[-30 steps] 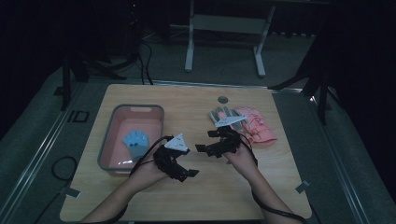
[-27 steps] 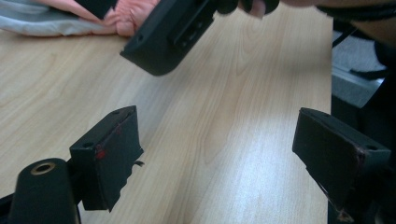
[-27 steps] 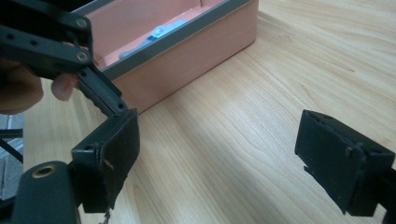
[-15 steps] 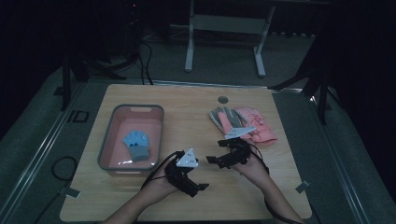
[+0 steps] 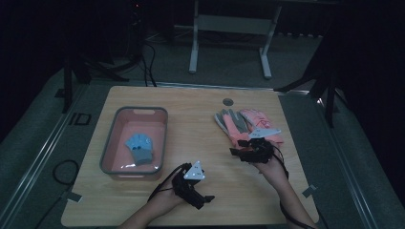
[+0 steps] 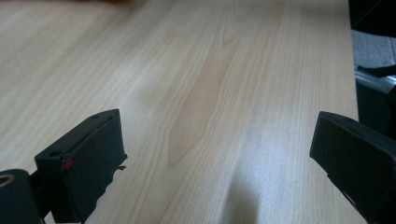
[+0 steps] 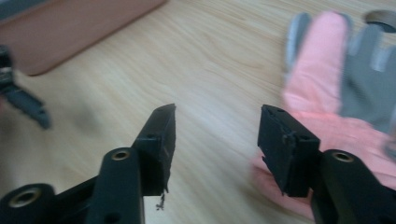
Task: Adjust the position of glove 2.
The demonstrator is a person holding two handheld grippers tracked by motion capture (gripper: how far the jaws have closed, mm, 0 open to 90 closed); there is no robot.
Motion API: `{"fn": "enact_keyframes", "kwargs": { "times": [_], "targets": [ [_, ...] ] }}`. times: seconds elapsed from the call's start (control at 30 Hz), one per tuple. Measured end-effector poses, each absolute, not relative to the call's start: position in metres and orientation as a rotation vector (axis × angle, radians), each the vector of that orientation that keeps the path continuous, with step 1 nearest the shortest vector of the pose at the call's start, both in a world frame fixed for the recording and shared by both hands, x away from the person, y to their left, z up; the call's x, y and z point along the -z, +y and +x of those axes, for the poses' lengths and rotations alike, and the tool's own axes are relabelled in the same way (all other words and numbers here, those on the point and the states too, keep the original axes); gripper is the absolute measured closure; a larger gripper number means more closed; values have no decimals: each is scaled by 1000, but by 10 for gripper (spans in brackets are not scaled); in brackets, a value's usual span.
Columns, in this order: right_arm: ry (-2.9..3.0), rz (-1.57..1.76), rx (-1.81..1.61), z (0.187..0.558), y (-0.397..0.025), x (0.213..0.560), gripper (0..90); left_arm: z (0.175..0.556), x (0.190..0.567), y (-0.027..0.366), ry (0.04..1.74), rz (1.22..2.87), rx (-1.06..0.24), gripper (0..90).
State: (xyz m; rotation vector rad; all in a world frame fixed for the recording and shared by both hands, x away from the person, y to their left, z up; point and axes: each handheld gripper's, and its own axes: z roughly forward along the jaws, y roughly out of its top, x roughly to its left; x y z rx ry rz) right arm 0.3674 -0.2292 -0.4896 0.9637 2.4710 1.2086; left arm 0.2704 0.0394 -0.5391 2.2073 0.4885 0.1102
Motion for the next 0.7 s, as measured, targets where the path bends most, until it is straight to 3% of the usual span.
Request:
{"fn": "enact_keyframes", "kwargs": {
  "times": [0.3, 0.5, 0.7],
  "targets": [
    [2378, 1074, -1197, 393, -249, 487, 561, 271, 552, 43, 512, 2224, -112, 33],
    [2317, 1146, -1154, 417, -253, 484, 633, 270, 555, 44, 481, 2245, -45, 33],
    [2301, 1190, -1078, 445, -251, 490, 640, 269, 557, 47, 486, 2253, -37, 33]
  ]
}}
